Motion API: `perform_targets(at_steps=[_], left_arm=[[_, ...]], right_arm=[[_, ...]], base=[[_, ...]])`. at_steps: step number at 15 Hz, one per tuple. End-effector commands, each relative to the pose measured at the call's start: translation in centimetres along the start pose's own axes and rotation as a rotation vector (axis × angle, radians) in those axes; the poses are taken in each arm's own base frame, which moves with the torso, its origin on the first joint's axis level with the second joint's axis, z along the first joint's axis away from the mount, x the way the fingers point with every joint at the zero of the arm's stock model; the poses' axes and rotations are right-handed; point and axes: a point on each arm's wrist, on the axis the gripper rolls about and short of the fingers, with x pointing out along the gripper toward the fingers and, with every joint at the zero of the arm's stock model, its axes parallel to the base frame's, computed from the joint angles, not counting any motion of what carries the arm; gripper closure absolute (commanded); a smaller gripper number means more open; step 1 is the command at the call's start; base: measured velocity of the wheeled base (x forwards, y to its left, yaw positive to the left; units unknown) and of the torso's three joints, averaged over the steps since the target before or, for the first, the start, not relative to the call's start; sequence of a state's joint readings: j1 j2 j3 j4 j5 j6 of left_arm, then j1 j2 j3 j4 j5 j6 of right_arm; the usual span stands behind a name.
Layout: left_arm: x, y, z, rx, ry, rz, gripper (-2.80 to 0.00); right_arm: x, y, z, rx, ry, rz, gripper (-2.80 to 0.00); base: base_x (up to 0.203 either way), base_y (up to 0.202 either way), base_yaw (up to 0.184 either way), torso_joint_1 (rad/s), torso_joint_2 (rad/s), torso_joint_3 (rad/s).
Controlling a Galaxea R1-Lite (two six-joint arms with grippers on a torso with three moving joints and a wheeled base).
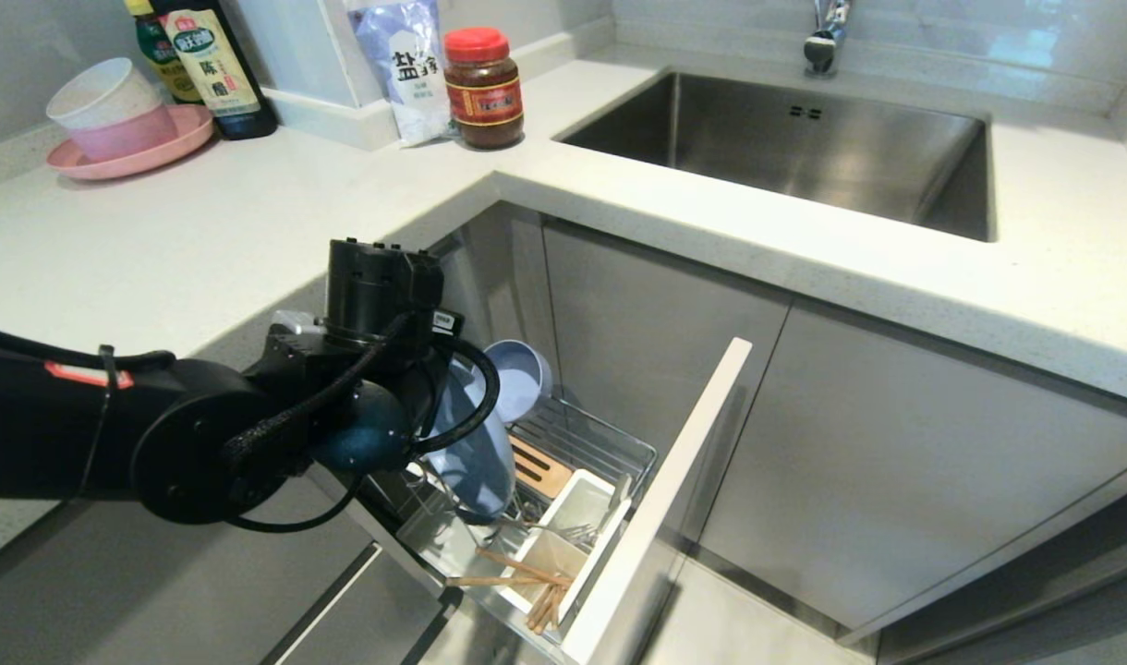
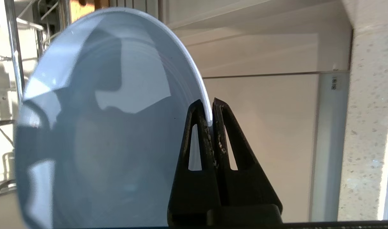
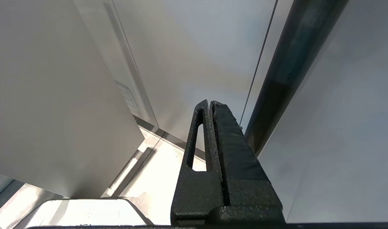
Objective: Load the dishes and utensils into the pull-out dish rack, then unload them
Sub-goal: Pick up the plate and place it in the cupboard
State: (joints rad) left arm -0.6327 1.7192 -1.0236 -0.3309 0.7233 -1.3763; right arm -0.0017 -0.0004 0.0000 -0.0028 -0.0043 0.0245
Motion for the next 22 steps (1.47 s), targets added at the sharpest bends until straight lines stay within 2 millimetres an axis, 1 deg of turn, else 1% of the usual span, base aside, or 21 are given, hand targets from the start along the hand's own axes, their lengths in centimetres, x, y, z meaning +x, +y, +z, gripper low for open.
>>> perform_targets(at_steps=[1,8,10,13,15,20,22], left_arm=[[0.4,0.3,-0.2,-0.001,0.002,0.013,0.0],[0.9,0.7,-0.4,-0.015,0.006,0.02,0.0],[0.3,0.1,0.2,-0.031,0.003,-0.002,0.0],[-1.2,-0.9,1.6,-0.065,-0.001,-0.048,0.0],[-1.7,-1.2,2.0,-0.073,-0.002,-0.062,0.0],[-1.6,-1.3,2.1,-0.086,-0.005,-0.071,0.0],[-1.3,-0.9,1.9,-0.088,0.007,-0.075,0.0]], right_arm=[[0.0,0.0,0.0,0.0,-0.002,0.0,0.0],[0.0,0.0,0.0,0.0,-0.003,0.0,0.0],[0.0,0.0,0.0,0.0,-0.003,0.0,0.0],[0.0,0.0,0.0,0.0,-0.002,0.0,0.0],[0.0,0.0,0.0,0.0,-0.003,0.0,0.0],[0.0,0.0,0.0,0.0,-0.003,0.0,0.0],[0.0,0.0,0.0,0.0,-0.003,0.0,0.0]], base=[[0.0,0.0,0.0,0.0,0.0,0.0],[0.0,0.0,0.0,0.0,0.0,0.0],[0.0,0.0,0.0,0.0,0.0,0.0],[0.0,0.0,0.0,0.0,0.0,0.0],[0.0,0.0,0.0,0.0,0.0,0.0],[0.0,0.0,0.0,0.0,0.0,0.0],[0.0,0.0,0.0,0.0,0.0,0.0]])
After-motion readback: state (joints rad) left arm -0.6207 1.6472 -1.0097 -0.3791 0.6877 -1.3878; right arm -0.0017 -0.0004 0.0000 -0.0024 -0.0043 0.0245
